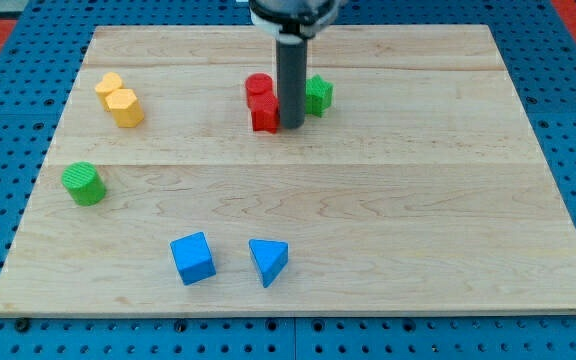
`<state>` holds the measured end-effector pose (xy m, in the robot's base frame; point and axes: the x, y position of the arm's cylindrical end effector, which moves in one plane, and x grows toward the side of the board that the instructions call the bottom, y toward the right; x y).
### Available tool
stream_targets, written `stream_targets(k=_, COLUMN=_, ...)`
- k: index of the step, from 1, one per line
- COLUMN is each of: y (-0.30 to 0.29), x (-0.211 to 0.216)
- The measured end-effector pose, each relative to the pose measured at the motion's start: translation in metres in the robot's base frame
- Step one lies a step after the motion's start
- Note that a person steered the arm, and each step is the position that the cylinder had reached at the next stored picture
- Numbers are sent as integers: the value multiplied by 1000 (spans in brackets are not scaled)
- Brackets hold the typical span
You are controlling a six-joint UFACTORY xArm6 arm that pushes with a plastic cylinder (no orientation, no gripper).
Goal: Slide green star a bit up
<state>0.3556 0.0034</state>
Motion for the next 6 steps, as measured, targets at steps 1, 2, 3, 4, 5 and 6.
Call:
stream_targets(k=1, y=42, x=-35)
stream_targets(k=2, y=103, x=-64)
stream_targets(k=3, y=154, x=-84)
stream_targets(k=4, y=160, x=-55)
stream_targets(k=5, y=111, x=-37)
stream_targets(k=6, y=107, x=-81)
